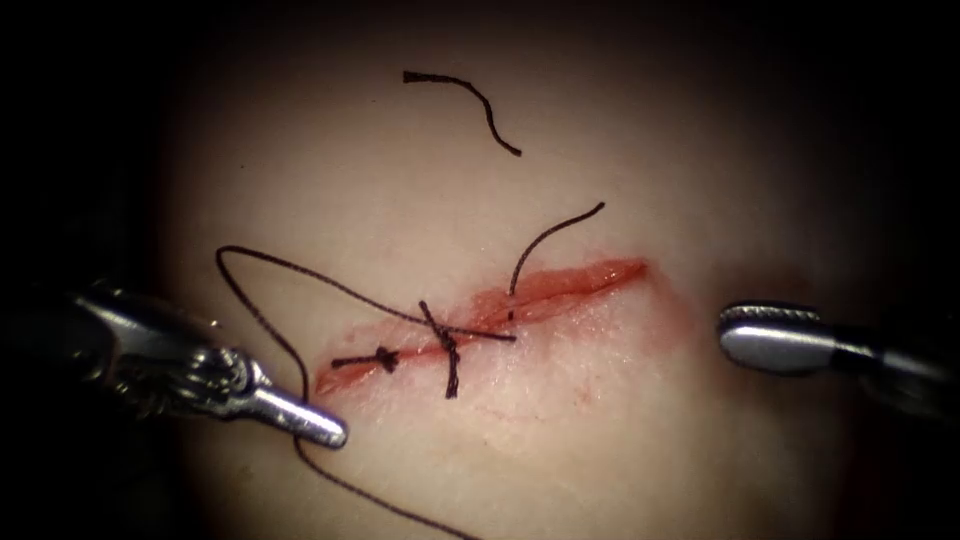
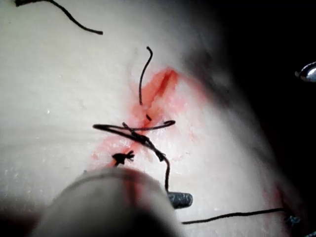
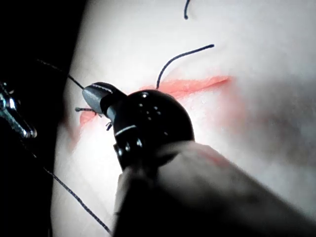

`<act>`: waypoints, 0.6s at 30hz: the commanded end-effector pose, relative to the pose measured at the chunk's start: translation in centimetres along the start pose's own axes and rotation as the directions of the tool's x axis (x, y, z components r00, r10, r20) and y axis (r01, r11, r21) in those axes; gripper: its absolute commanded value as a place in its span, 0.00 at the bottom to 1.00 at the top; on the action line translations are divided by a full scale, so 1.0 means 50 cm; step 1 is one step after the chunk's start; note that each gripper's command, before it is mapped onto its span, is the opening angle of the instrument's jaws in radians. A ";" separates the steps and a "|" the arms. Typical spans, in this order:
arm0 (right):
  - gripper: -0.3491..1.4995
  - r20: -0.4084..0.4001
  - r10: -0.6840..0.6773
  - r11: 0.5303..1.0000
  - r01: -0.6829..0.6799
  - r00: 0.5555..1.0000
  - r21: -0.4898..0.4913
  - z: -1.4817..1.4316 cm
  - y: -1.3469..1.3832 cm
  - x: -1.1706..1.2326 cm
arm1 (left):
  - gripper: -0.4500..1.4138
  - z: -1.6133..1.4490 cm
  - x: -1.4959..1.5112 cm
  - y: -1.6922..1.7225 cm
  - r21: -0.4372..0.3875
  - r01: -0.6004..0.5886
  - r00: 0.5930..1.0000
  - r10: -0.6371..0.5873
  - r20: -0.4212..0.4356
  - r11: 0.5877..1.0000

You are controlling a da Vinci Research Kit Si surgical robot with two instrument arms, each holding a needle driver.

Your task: Wound Closure

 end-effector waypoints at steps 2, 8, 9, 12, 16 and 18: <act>0.00 -0.019 -0.045 0.999 0.045 0.999 -0.015 0.0070 0.0008 -0.0009 | 0.00 0.0014 0.0001 -0.0007 -0.007 -0.001 1.000 0.001 0.019 1.000; 0.00 0.003 -0.361 0.931 0.360 0.933 0.057 0.0258 0.0072 -0.0048 | 0.00 0.0047 0.0018 0.0073 0.037 -0.279 0.941 0.266 0.208 0.960; 0.00 0.021 -0.380 0.924 0.378 0.925 0.062 0.0298 0.0088 -0.0043 | 0.00 0.0063 0.0019 0.0103 0.057 -0.339 0.912 0.313 0.267 0.939; 0.00 0.072 -0.450 0.893 0.446 0.890 0.057 0.0379 0.0133 -0.0029 | 0.00 0.0101 0.0015 0.0103 0.091 -0.388 0.877 0.337 0.342 0.917; 0.00 0.080 -0.463 0.886 0.459 0.883 0.065 0.0411 0.0163 -0.0044 | 0.00 0.0115 0.0006 0.0086 0.121 -0.441 0.836 0.357 0.417 0.889; 0.00 0.112 -0.480 0.877 0.473 0.870 0.090 0.0423 0.0186 -0.0071 | 0.00 0.0114 0.0002 0.0082 0.108 -0.487 0.800 0.393 0.452 0.867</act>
